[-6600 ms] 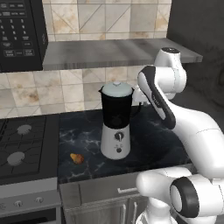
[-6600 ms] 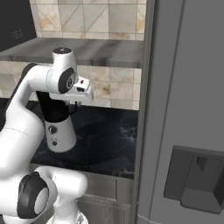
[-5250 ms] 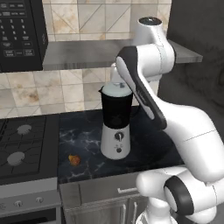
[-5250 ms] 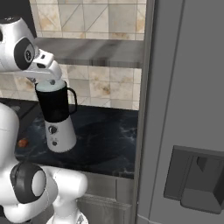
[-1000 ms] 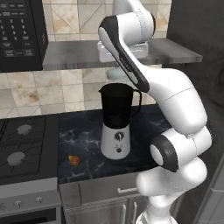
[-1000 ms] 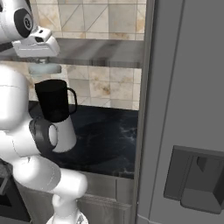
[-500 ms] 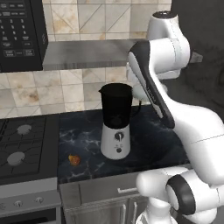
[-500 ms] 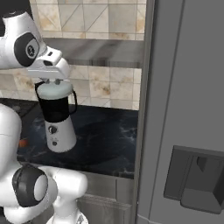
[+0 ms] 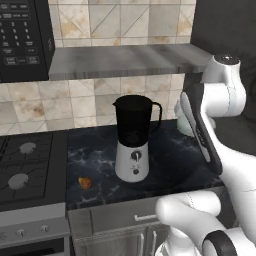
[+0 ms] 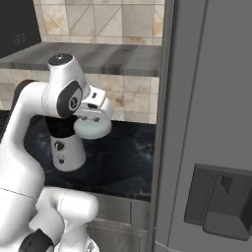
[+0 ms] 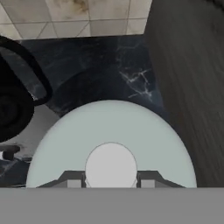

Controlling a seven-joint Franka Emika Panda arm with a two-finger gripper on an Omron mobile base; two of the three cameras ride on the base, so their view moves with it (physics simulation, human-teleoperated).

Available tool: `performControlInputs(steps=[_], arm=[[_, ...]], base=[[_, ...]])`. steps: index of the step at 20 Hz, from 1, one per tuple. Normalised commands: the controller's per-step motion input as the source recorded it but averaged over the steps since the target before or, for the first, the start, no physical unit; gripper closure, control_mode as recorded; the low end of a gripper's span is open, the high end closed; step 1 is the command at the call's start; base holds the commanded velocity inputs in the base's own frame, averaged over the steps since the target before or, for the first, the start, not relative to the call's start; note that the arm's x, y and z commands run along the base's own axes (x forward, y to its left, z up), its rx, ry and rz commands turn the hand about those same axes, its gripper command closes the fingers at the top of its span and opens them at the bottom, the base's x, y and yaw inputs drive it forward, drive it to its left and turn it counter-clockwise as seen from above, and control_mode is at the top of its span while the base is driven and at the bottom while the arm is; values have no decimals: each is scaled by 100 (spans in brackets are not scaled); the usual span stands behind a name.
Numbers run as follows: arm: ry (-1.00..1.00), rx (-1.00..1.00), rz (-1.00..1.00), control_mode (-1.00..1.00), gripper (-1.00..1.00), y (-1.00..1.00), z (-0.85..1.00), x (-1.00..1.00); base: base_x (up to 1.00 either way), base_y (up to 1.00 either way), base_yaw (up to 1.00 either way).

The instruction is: Open the blender lid, put the pear in the blender, close the lid, and start the blender.

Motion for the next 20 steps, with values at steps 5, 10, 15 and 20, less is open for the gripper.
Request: performControlInputs(steps=[5,10,15,20], arm=[[22,-1,0,-100,100,-29,-67,41],[26,-3,0,-100,100,-4,-62,46],[19,-3,0,-100,100,-1,-40,42],[1,0,0,-100,100,-21,-33,1]], base=[[0,0,0],[0,0,0],[0,0,0],[0,0,0]])
